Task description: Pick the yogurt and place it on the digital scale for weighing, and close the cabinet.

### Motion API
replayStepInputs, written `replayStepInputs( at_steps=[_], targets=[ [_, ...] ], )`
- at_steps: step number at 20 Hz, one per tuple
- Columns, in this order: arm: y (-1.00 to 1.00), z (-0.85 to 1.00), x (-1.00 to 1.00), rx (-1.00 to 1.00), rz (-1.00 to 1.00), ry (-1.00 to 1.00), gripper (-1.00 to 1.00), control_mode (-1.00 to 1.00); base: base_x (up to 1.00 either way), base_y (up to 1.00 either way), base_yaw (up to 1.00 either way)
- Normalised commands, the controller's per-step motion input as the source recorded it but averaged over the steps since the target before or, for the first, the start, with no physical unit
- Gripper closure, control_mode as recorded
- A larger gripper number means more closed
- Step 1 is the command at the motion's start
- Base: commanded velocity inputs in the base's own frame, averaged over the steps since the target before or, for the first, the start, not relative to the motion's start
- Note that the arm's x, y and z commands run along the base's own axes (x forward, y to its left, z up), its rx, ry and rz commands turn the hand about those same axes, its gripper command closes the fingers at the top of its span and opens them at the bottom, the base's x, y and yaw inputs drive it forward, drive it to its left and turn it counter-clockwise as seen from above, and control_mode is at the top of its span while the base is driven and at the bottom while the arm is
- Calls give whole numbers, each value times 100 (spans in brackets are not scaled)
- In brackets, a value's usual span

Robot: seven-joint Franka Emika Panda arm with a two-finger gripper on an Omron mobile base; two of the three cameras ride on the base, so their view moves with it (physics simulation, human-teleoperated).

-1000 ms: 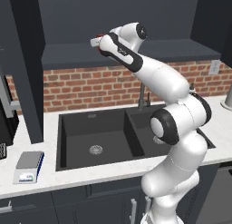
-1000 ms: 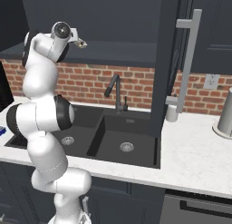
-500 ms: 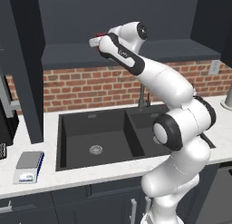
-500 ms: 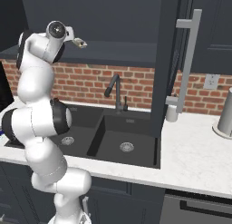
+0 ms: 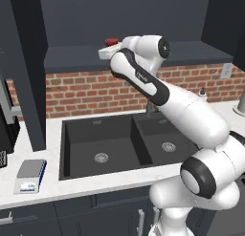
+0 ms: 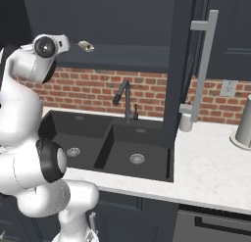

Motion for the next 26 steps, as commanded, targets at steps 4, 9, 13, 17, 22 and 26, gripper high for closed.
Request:
replayStepInputs(
  at_steps=[4, 9, 13, 17, 22, 26],
  targets=[
    [0, 0, -100, 0, 0, -6, 100, -100, 0, 0, 0],
    [-3, 0, -100, -1, 3, -3, 100, -100, 0, 0, 0],
    [-29, 0, -100, 0, 8, 1, 100, -100, 0, 0, 0],
    [-29, -8, -100, 0, 26, 4, 100, -100, 0, 0, 0],
    [-5, -42, -78, 0, 51, 1, 100, -100, 0, 0, 0],
    [10, -51, -40, 5, 53, 2, 100, -100, 0, 0, 0]
  ],
)
